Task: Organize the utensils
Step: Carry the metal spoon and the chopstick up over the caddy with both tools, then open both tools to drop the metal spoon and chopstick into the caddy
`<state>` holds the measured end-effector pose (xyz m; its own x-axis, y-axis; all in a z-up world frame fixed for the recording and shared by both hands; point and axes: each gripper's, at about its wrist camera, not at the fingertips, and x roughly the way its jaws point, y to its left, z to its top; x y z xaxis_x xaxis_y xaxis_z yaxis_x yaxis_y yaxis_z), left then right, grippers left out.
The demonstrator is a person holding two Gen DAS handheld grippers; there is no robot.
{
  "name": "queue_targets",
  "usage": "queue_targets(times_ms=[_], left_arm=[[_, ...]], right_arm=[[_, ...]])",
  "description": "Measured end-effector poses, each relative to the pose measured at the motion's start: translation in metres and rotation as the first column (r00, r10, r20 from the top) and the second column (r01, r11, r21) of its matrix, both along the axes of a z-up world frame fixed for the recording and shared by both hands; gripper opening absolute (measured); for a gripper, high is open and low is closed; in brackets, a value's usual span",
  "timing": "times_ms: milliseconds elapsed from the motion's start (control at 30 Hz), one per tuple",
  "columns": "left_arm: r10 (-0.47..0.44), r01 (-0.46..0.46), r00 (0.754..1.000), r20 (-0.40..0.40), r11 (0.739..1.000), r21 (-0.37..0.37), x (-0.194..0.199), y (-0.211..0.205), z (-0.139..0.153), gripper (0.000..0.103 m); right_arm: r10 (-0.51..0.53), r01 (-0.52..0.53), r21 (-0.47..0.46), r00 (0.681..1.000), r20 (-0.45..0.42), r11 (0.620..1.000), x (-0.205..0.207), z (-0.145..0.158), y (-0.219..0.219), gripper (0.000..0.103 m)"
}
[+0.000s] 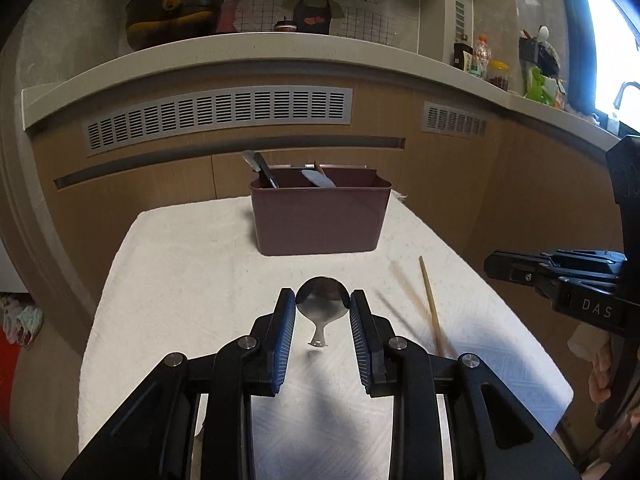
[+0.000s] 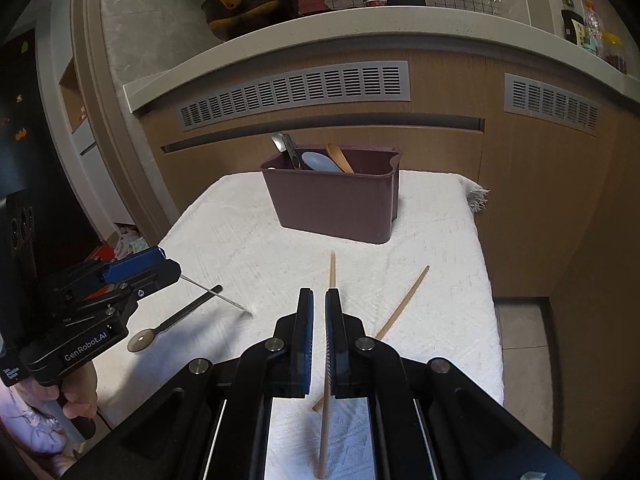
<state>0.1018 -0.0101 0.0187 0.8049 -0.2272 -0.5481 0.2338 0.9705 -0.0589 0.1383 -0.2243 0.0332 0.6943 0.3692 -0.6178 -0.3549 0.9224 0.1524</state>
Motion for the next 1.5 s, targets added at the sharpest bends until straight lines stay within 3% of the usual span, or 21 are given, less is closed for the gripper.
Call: queue_targets(times_ms=[200, 367, 533, 633, 733, 900, 1067, 1200, 1300, 1433, 1500], left_arm=[[0.008, -0.008, 1.000, -0.006, 1.000, 0.004, 0.001, 0.001, 0.001, 0.029], [0.012, -0.012, 1.000, -0.009, 1.000, -0.003, 0.002, 0.004, 0.002, 0.029], [0.025, -0.026, 0.999, -0.020, 1.000, -0.018, 0.005, 0.009, 0.002, 0.029], [0.029, -0.030, 0.999, -0.025, 0.999, -0.020, 0.007, 0.010, 0.002, 0.029], [0.034, -0.035, 0.999, -0.030, 0.999, -0.027, 0.009, 0.012, 0.003, 0.029], [0.039, -0.039, 0.999, -0.016, 0.998, -0.041, 0.012, 0.016, 0.010, 0.029], [0.016, -0.011, 0.998, 0.061, 0.997, -0.077, 0.025, 0.018, 0.050, 0.029], [-0.015, 0.032, 0.989, 0.146, 0.993, -0.116, 0.052, 0.021, 0.102, 0.029], [-0.032, 0.063, 0.977, 0.210, 0.988, -0.141, 0.078, 0.021, 0.140, 0.029], [-0.034, 0.069, 0.965, 0.262, 0.990, -0.125, 0.112, 0.021, 0.165, 0.029], [-0.033, 0.069, 0.965, 0.258, 0.989, -0.132, 0.131, 0.023, 0.167, 0.029]], right_arm=[[0.040, -0.041, -0.027, 0.999, -0.029, 0.999, 0.008, -0.007, 0.007, 0.005], [0.073, -0.090, -0.121, 0.988, -0.135, 0.989, 0.027, -0.052, 0.022, 0.007], [0.075, -0.101, -0.082, 0.960, -0.270, 0.991, 0.059, -0.092, 0.030, 0.011], [0.054, -0.092, -0.137, 0.964, -0.260, 0.986, 0.067, -0.103, 0.040, 0.015], [0.043, -0.090, -0.200, 0.973, -0.225, 0.976, 0.064, -0.100, 0.049, 0.006], [0.024, -0.035, -0.081, 0.992, -0.126, 0.996, 0.052, -0.054, 0.031, 0.005], [-0.001, -0.002, 0.043, 0.997, 0.072, 0.999, 0.039, 0.029, 0.008, 0.005], [-0.013, -0.003, 0.068, 0.971, 0.239, 0.998, 0.051, 0.094, 0.007, 0.005], [-0.039, 0.015, 0.070, 0.933, 0.358, 0.997, 0.072, 0.138, 0.013, 0.005], [-0.065, 0.033, 0.081, 0.899, 0.432, 0.996, 0.108, 0.164, 0.024, 0.005], [-0.065, 0.034, 0.079, 0.899, 0.434, 0.996, 0.125, 0.165, 0.026, 0.005]])
